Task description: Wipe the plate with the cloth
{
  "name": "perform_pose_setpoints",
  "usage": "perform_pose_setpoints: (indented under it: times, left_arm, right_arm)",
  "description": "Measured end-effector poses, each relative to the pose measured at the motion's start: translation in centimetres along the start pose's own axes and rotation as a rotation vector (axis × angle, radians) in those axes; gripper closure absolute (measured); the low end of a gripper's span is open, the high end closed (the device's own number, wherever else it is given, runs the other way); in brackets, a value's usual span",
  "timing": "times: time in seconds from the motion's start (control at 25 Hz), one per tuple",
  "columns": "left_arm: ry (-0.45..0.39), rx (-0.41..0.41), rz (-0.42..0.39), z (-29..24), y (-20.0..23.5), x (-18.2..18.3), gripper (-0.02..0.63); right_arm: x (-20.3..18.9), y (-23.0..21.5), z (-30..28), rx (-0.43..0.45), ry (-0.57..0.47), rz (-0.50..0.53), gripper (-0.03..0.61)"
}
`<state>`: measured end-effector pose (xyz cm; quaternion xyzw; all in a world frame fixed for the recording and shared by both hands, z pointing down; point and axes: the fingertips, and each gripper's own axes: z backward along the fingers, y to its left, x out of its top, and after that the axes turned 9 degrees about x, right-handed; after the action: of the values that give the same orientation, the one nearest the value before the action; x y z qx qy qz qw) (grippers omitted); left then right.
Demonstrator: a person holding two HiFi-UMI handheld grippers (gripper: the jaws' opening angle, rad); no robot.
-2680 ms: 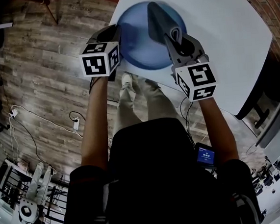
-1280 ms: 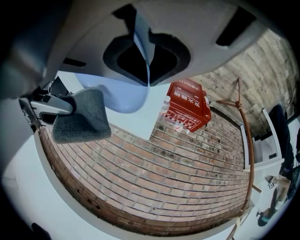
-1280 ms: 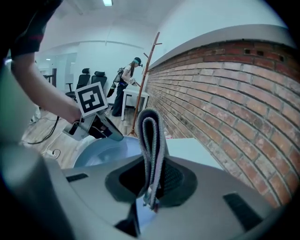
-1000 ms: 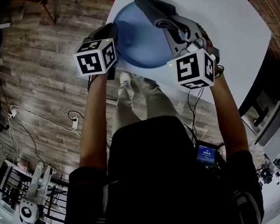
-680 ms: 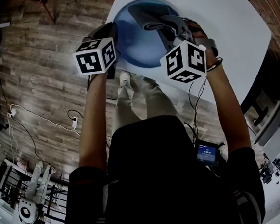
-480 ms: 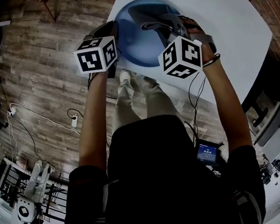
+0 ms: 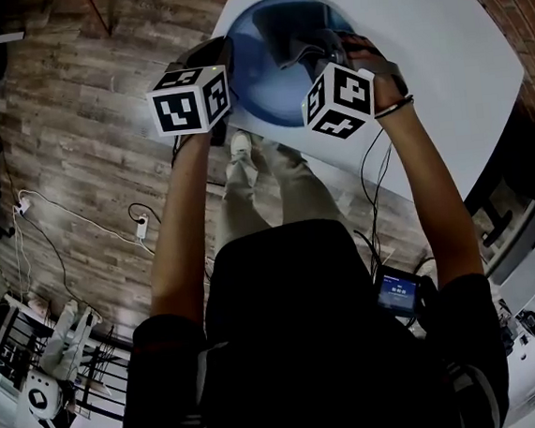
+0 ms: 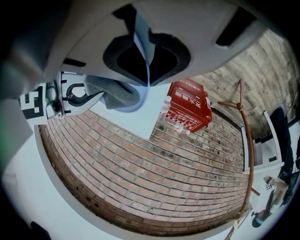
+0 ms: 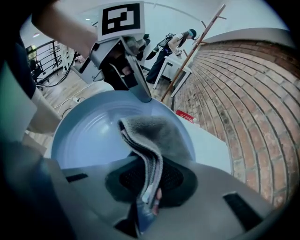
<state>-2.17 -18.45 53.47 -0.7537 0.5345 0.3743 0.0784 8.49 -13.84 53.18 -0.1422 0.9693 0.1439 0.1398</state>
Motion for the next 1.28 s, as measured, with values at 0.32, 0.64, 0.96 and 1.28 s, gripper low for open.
perform_pose_setpoints:
  times: [0.32, 0.64, 0.96, 1.28]
  left_arm:
    - [0.002, -0.002, 0.014, 0.0, -0.1, 0.0, 0.585]
    - [-0.004, 0.011, 0.017, 0.1, -0.1, 0.1, 0.586]
    - [-0.006, 0.019, 0.022, 0.1, -0.1, 0.0, 0.586]
    - [-0.012, 0.031, 0.027, 0.1, -0.1, 0.0, 0.586]
  right_arm:
    - [-0.5, 0.1, -0.8, 0.014, 0.045, -0.025, 0.526]
    - [-1.1, 0.2, -0.4, 0.015, 0.055, -0.051, 0.525]
    - [-2.6, 1.0, 0.2, 0.025, 0.067, -0.086, 0.525]
    - [-3.7, 2.4, 1.0, 0.036, 0.082, -0.115, 0.525]
